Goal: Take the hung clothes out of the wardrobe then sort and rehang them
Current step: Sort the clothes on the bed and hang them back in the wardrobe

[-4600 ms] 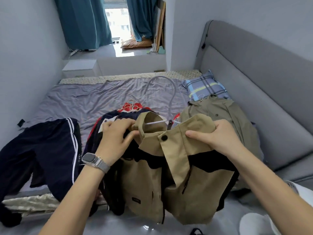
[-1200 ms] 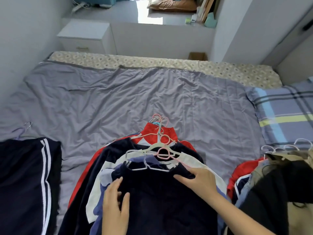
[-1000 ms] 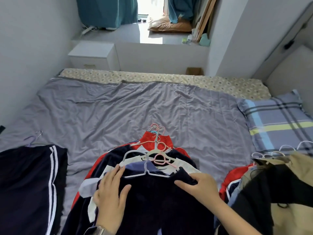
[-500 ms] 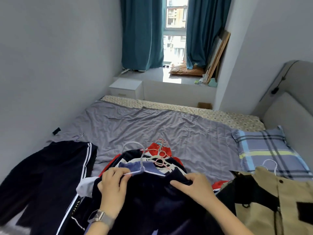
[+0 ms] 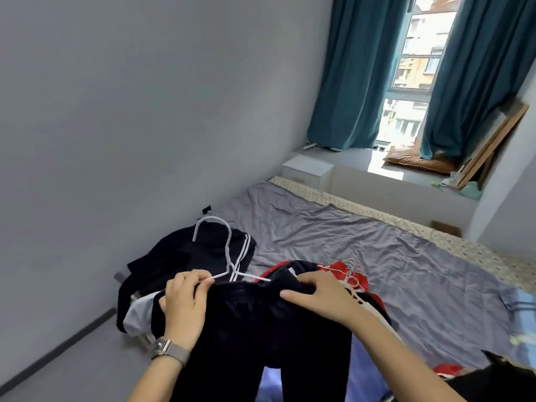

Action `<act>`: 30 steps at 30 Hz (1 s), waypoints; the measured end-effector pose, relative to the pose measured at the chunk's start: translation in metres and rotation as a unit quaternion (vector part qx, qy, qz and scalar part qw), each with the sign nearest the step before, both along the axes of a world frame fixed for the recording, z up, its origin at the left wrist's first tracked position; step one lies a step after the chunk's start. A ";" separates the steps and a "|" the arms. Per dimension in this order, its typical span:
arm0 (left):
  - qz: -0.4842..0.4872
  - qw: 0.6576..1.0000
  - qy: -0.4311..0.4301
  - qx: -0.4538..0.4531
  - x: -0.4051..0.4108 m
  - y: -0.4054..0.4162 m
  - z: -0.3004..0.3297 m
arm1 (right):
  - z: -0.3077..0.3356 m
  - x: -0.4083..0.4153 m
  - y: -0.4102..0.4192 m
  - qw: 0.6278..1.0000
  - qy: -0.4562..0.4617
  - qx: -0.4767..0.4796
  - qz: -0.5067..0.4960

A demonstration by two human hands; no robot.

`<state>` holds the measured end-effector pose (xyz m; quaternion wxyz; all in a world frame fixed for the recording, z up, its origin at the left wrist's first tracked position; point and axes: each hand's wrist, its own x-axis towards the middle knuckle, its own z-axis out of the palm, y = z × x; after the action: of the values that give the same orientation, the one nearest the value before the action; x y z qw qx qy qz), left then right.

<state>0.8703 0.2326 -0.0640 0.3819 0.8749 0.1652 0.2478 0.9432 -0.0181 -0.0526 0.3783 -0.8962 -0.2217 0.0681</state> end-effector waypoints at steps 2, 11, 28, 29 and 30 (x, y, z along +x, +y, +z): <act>0.028 1.000 -0.003 0.006 -0.013 0.039 0.005 | 0.003 0.002 0.046 0.999 -0.006 -0.011 0.038; 0.118 0.991 0.008 0.068 -0.037 0.233 0.025 | 0.015 0.007 0.261 0.990 -0.002 0.037 0.137; -0.085 0.985 0.087 0.121 0.141 0.434 0.011 | -0.030 0.170 0.405 0.986 -0.005 0.162 -0.029; -0.079 0.988 0.081 0.109 0.155 0.442 0.013 | -0.026 0.184 0.414 0.988 -0.008 0.152 -0.030; -0.076 0.990 0.073 0.096 0.170 0.450 0.016 | -0.021 0.199 0.423 0.989 -0.005 0.144 -0.025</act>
<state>1.0401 0.6828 -0.0478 0.3004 0.9334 0.1009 0.1682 1.1421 0.4044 -0.0740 0.5036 -0.8381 -0.2086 0.0213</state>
